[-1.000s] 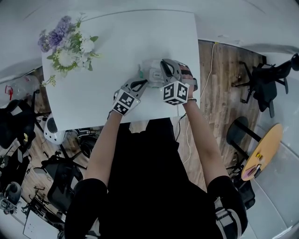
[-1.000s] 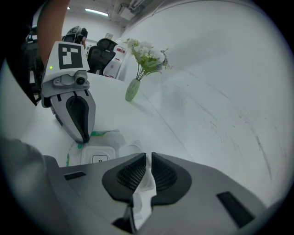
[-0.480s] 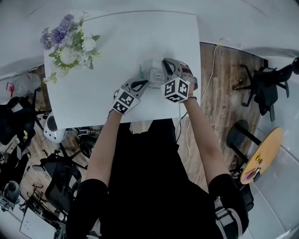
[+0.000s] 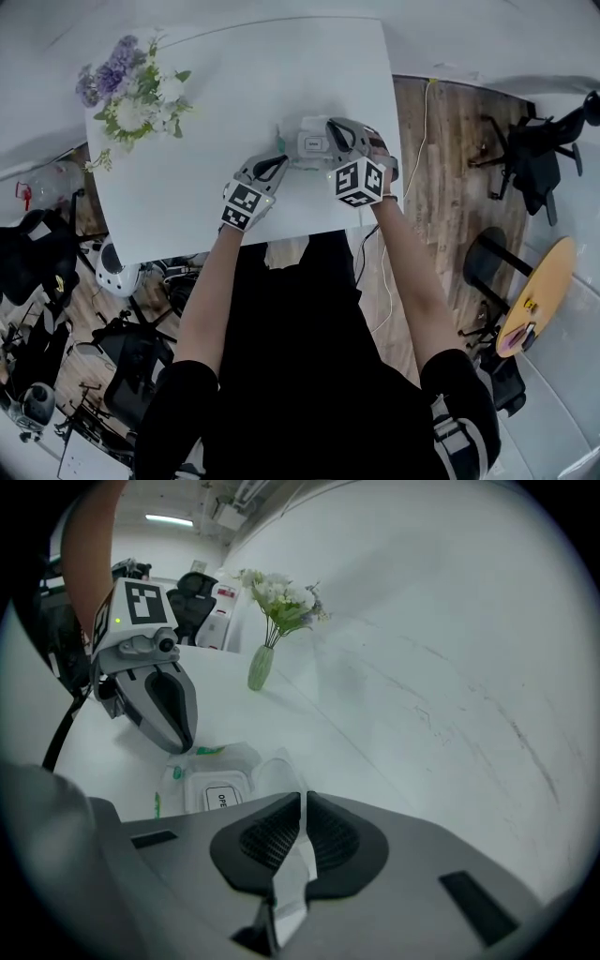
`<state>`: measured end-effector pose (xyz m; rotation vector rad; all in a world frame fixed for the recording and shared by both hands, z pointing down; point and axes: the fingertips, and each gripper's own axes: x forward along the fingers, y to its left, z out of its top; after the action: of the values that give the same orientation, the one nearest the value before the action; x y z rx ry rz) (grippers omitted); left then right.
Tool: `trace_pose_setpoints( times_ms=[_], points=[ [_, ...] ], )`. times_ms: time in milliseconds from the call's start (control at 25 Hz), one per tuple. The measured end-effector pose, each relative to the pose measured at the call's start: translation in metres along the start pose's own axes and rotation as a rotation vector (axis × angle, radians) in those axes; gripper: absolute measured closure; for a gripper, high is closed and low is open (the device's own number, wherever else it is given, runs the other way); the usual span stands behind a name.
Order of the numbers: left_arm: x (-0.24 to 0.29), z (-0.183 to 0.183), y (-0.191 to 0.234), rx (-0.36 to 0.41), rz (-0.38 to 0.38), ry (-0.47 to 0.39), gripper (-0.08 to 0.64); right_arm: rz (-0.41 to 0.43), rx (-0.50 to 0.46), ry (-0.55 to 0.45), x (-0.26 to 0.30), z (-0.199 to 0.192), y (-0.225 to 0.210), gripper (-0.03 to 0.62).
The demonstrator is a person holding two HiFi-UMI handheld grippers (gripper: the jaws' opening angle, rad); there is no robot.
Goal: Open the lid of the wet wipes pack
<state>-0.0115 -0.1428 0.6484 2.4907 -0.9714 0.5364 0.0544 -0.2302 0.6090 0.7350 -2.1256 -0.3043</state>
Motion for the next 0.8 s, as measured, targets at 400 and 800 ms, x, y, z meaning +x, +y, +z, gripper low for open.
trace_pose_setpoints(
  times_ms=[400,800],
  points=[
    [-0.04,0.012,-0.013,0.045,-0.03,-0.004,0.537,-0.071,0.105,0.056,-0.052,-0.015,0.022,0.575],
    [-0.091,0.029,-0.025,0.096,-0.075,-0.024,0.537,-0.148,0.214,0.113,-0.103,-0.009,0.059,0.575]
  ],
)
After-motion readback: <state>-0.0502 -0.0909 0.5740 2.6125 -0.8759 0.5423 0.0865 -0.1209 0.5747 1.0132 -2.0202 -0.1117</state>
